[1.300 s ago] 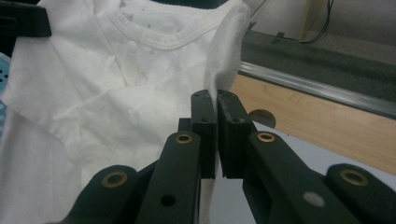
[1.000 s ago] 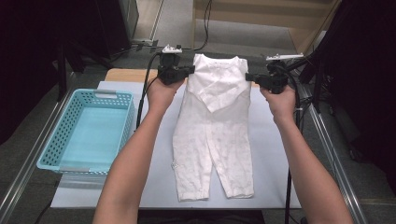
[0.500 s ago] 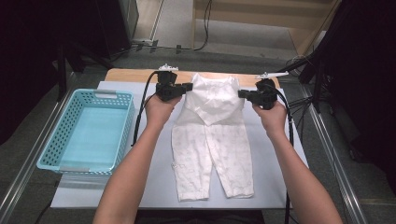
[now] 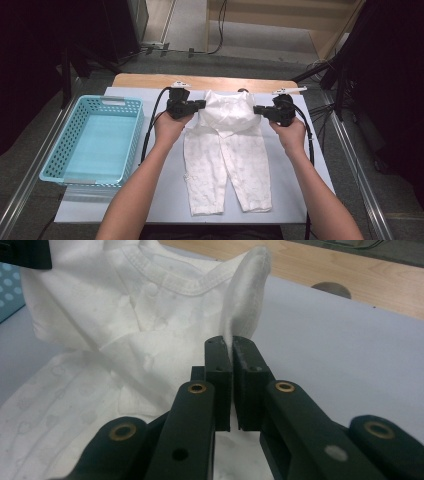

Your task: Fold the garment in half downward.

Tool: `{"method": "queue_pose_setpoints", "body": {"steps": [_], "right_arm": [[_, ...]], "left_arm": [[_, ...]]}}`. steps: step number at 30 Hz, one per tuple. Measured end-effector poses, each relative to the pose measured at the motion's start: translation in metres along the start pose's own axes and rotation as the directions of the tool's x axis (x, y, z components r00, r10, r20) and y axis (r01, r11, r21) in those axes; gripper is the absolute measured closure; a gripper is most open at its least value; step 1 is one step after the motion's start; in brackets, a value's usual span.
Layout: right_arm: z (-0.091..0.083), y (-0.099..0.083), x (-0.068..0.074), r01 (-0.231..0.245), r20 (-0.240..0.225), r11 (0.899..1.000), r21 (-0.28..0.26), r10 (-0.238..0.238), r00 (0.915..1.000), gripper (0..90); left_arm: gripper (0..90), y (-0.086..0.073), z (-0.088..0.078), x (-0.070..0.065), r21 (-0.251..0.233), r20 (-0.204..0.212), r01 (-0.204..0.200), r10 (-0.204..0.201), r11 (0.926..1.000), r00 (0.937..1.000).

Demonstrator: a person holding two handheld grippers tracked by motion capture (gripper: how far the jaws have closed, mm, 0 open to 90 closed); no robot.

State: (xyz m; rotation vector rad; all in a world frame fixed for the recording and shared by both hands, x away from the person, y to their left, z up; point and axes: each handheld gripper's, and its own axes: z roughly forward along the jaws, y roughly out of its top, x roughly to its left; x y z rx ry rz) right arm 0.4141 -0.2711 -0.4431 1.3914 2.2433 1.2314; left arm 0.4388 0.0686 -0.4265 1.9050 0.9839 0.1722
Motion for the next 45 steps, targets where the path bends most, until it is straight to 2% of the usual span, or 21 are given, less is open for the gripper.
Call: {"method": "queue_pose_setpoints", "body": {"steps": [2,5,15,22,29,33,42,45], "right_arm": [[0.0,-0.003,0.001,0.004,-0.001,1.0,0.004,-0.004,1.0,84.2],[-0.002,-0.006,0.0,-0.006,-0.015,1.0,0.007,0.006,0.9999,84.2],[0.001,-0.014,0.009,0.014,-0.038,0.999,0.042,-0.013,0.9992,84.2],[0.0,-0.019,0.014,0.023,-0.045,0.998,0.054,-0.02,0.9988,84.2],[-0.006,-0.025,0.019,0.037,-0.054,0.997,0.067,-0.034,0.9979,84.2],[-0.01,-0.031,0.025,0.062,-0.058,0.995,0.078,-0.058,0.9966,84.2],[-0.018,-0.043,0.038,0.08,-0.075,0.991,0.103,-0.072,0.9946,84.1],[-0.02,-0.047,0.038,0.077,-0.086,0.991,0.106,-0.068,0.994,84.1]], "left_arm": [[86.2,-0.003,-0.001,0.0,0.008,0.0,-0.008,0.008,0.9999,1.0],[86.2,-0.009,-0.002,0.002,0.011,0.011,0.004,-0.004,0.9999,0.9999],[86.2,-0.029,-0.006,0.006,0.027,0.043,0.031,-0.032,0.9991,0.9985],[86.2,-0.038,-0.009,0.004,0.056,0.049,0.018,-0.021,0.9983,0.9986],[86.2,-0.046,-0.014,-0.002,0.043,0.082,0.014,-0.017,0.999,0.9965],[86.2,-0.053,-0.016,-0.005,0.04,0.099,0.012,-0.016,0.9991,0.9949],[86.1,-0.059,-0.025,-0.012,0.063,0.122,-0.029,0.021,0.9976,0.9923],[86.1,-0.062,-0.029,-0.014,0.067,0.131,-0.03,0.021,0.9973,0.9912]]}}
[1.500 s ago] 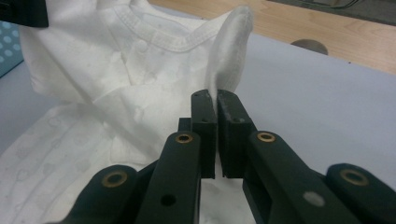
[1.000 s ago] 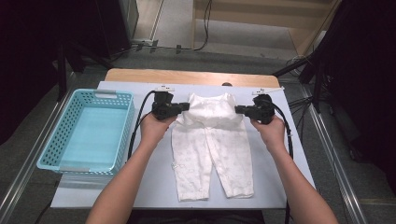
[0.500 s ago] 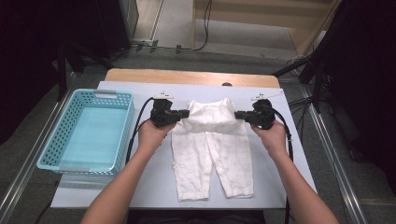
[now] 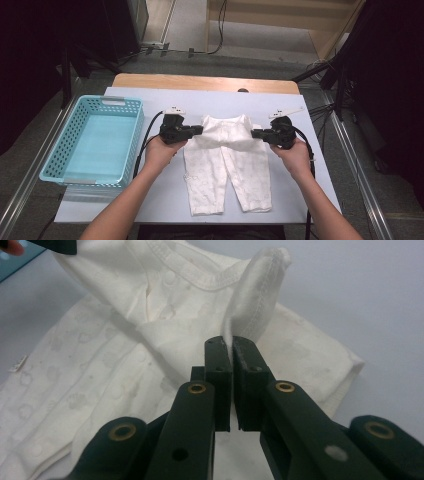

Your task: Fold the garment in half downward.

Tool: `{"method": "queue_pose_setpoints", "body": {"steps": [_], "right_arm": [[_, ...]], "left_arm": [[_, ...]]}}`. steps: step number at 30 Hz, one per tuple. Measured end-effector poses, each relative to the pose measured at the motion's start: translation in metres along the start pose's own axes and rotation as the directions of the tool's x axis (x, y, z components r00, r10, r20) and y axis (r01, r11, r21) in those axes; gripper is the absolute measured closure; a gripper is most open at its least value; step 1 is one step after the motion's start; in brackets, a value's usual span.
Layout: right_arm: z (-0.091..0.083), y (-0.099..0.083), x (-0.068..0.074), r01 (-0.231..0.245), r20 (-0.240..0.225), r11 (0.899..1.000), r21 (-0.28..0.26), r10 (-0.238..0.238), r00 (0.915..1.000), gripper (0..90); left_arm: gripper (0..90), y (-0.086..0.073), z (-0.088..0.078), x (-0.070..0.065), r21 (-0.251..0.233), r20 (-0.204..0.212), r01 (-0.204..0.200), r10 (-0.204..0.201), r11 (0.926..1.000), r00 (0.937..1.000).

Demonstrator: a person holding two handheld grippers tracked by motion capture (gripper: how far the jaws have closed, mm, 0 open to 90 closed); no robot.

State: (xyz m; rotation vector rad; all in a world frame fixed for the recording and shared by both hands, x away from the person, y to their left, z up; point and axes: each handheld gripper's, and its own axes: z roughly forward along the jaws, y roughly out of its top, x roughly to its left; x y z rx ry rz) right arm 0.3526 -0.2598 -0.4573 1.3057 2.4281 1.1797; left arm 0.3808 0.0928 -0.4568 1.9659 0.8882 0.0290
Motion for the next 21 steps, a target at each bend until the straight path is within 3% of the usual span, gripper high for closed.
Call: {"method": "queue_pose_setpoints", "body": {"steps": [12,21], "right_arm": [[-0.011,-0.017,0.019,0.015,-0.029,0.999,0.03,-0.014,0.9995,84.0],[-0.012,-0.031,0.025,0.023,-0.052,0.998,0.059,-0.02,0.9985,84.0]], "left_arm": [[86.1,-0.014,-0.005,-0.009,0.023,0.025,0.017,-0.017,0.9996,0.9995],[86.0,-0.023,-0.015,-0.02,0.046,0.035,-0.001,0.0,0.999,0.9994]]}}
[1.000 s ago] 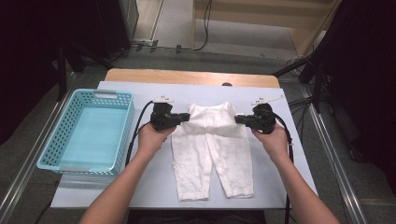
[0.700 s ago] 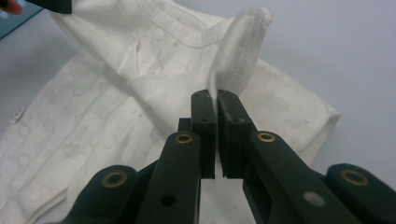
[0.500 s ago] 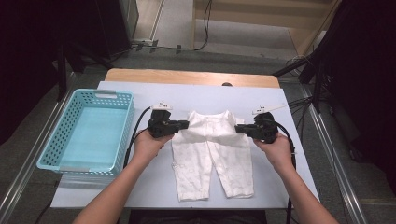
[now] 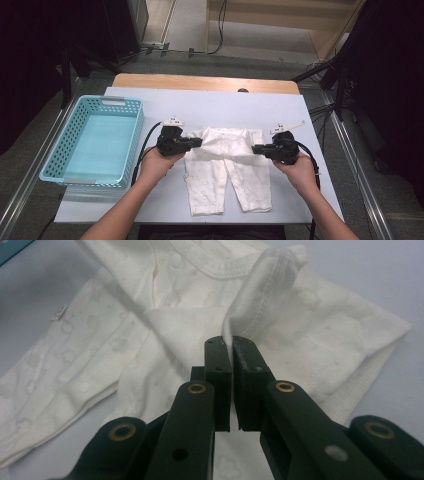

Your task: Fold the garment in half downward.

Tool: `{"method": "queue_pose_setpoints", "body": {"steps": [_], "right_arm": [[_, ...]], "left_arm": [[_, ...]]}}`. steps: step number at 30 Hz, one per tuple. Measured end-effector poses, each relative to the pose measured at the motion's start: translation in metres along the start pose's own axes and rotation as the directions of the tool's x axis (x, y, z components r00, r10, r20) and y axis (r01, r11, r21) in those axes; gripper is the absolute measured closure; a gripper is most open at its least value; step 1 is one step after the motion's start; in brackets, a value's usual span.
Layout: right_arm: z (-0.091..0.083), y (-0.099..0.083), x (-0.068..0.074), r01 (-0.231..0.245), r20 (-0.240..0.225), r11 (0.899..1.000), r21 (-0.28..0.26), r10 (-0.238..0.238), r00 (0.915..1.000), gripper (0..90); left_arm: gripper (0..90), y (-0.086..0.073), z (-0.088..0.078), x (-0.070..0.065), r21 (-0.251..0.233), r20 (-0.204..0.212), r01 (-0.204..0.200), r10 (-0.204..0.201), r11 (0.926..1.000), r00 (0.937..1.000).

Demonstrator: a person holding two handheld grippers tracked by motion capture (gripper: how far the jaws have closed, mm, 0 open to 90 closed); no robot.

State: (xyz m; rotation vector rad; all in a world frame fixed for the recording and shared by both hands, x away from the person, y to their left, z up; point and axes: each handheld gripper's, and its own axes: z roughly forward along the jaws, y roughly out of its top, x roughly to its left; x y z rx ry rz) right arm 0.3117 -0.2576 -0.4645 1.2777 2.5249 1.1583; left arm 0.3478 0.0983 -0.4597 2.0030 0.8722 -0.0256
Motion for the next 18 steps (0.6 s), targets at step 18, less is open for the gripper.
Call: {"method": "queue_pose_setpoints", "body": {"steps": [18], "right_arm": [[-0.016,-0.018,0.023,0.02,-0.026,1.0,0.001,-0.02,0.9995,83.8]], "left_arm": [[85.2,-0.016,-0.011,-0.021,0.02,0.016,0.0,0.0,0.9998,0.9999]]}}
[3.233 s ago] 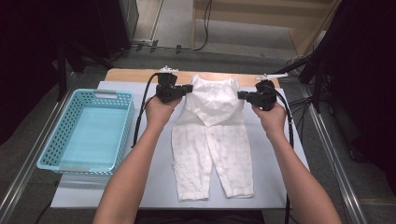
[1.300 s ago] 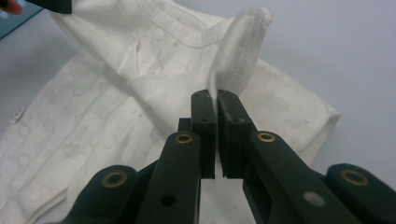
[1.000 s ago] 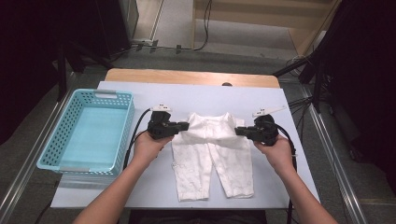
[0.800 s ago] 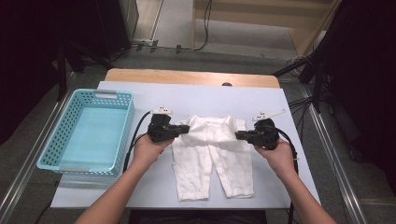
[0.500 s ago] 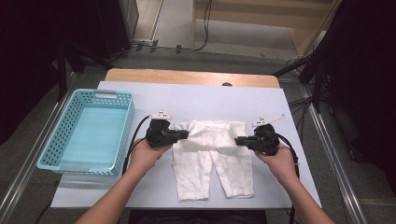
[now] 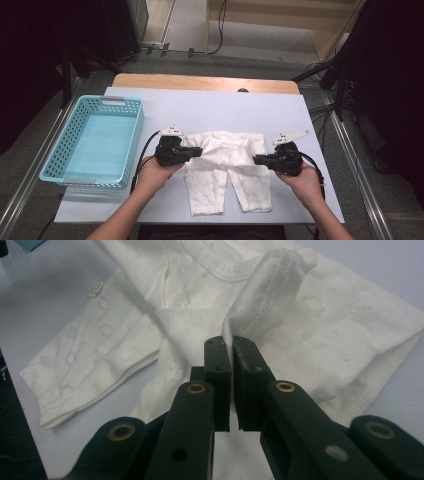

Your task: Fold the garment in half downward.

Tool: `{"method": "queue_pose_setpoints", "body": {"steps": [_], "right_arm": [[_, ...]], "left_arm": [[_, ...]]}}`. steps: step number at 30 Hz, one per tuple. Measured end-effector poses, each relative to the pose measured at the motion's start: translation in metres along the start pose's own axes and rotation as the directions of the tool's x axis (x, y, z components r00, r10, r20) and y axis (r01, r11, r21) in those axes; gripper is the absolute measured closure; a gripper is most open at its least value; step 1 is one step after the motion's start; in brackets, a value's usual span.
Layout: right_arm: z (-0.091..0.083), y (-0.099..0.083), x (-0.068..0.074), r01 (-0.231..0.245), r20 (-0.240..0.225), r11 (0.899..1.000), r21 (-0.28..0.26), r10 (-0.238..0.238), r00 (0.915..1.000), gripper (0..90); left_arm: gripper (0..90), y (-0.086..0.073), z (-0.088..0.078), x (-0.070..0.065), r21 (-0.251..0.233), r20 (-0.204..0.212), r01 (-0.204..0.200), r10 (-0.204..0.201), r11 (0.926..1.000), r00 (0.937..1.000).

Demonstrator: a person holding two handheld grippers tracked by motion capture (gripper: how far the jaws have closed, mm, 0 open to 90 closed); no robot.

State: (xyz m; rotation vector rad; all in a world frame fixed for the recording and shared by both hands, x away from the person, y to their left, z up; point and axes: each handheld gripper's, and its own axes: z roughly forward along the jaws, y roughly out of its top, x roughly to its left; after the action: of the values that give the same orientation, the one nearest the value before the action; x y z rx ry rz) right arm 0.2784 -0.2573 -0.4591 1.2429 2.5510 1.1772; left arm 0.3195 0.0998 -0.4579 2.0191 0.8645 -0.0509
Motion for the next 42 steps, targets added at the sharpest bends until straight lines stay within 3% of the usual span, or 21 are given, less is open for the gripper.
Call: {"method": "queue_pose_setpoints", "body": {"steps": [8,9,11,12,15,22,33,37,42], "right_arm": [[-0.009,-0.01,0.009,-0.007,-0.021,1.0,-0.004,0.007,0.9998,82.8],[-0.009,-0.011,0.009,-0.005,-0.024,1.0,-0.004,0.005,0.9997,80.5],[-0.008,-0.014,0.007,-0.032,-0.023,0.999,0.007,0.032,0.9992,66.3],[-0.007,-0.015,0.006,-0.052,-0.015,0.999,0.01,0.053,0.9985,61.5],[-0.007,-0.019,0.004,-0.047,0.009,0.999,0.001,0.047,0.9988,49.9],[-0.003,-0.016,-0.002,-0.057,-0.002,0.998,-0.029,0.057,0.9984,39.4],[0.006,-0.007,-0.011,-0.064,0.011,0.997,-0.043,0.065,0.9979,34.9],[0.011,-0.005,-0.016,-0.091,-0.005,0.995,-0.046,0.09,0.9959,29.9],[0.018,-0.001,-0.019,-0.093,0.021,0.995,-0.032,0.094,0.9954,29.6]], "left_arm": [[83.1,-0.007,-0.003,-0.009,0.026,0.015,0.0,-0.001,0.9996,0.9999],[79.4,-0.008,-0.003,-0.009,0.033,0.019,0.014,-0.014,0.9994,0.9997],[71.7,-0.008,-0.003,-0.008,0.044,0.024,0.035,-0.036,0.9984,0.9991],[67.4,-0.008,-0.003,-0.008,0.046,0.02,0.038,-0.039,0.9982,0.999],[55.6,-0.008,-0.003,-0.006,0.03,0.006,0.033,-0.033,0.999,0.9994],[42.3,-0.005,0.003,-0.002,0.028,-0.031,0.018,-0.017,0.9995,0.9994],[37.5,-0.001,0.017,0.001,0.035,-0.046,-0.002,0.003,0.9994,0.9989],[37.2,0.002,0.021,0.002,0.023,-0.046,-0.008,0.009,0.9997,0.9989],[29.3,0.006,0.027,0.006,0.001,-0.029,0.004,-0.004,1.0,0.9996]]}}
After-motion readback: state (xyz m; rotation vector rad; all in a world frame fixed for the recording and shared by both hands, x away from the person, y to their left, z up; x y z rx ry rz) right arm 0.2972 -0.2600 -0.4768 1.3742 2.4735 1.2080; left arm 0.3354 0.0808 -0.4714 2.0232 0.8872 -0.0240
